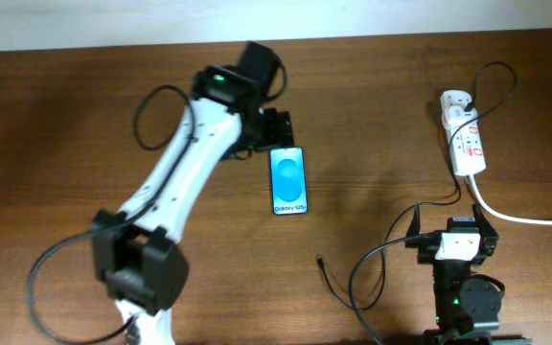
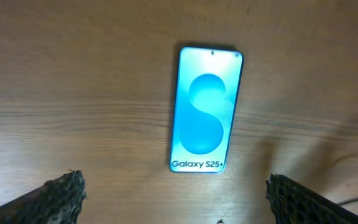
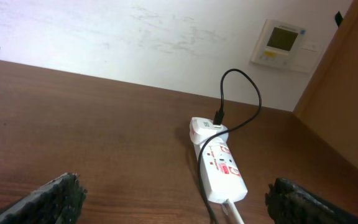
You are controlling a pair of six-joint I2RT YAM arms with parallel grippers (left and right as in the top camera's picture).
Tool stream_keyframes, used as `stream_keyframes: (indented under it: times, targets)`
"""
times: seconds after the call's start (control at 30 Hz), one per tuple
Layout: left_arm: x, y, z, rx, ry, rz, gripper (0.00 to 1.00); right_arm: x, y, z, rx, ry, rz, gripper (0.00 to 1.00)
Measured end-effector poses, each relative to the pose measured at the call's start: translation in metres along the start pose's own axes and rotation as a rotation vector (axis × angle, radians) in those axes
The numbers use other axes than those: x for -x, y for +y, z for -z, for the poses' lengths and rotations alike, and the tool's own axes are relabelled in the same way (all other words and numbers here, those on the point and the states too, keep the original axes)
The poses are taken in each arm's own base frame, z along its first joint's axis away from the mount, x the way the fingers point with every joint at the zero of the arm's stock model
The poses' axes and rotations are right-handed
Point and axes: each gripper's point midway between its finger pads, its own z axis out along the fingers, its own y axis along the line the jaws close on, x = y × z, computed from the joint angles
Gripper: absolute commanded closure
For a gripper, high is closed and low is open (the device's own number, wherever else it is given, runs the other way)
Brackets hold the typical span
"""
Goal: Plug charger to phone and switch on socket
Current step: 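Move the left gripper over the blue phone and lower toward it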
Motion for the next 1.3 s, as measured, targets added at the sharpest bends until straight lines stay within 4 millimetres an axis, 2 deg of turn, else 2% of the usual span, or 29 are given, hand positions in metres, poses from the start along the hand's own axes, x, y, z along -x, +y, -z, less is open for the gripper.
stream_keyframes:
  times: [0.1, 0.23, 0.53, 0.67, 0.83, 1.07, 1.3]
  targets:
    - [-0.013, -0.016, -0.035, 0.028, 0.058, -0.025, 0.01, 0.0, 0.0, 0.0, 0.0, 0.0, 0.0, 0.01]
    - [-0.019, -0.017, -0.074, 0.066, 0.113, -0.012, 0.01, 0.0, 0.0, 0.0, 0.0, 0.0, 0.0, 0.02]
    - [-0.023, -0.032, -0.113, 0.051, 0.136, -0.032, 0.01, 0.0, 0.0, 0.0, 0.0, 0.0, 0.0, 0.02]
    - [-0.028, -0.029, -0.128, 0.071, 0.162, -0.032, 0.01, 0.0, 0.0, 0.0, 0.0, 0.0, 0.0, 0.02]
    - [-0.035, -0.036, -0.132, 0.106, 0.145, -0.074, 0.01, 0.0, 0.0, 0.0, 0.0, 0.0, 0.0, 0.02]
    - [-0.029, -0.031, -0.132, 0.157, 0.097, -0.112, 0.01, 0.0, 0.0, 0.0, 0.0, 0.0, 0.0, 0.02]
    - [-0.02, -0.038, -0.134, 0.128, 0.061, -0.178, 0.01, 0.0, 0.0, 0.0, 0.0, 0.0, 0.001, 0.02]
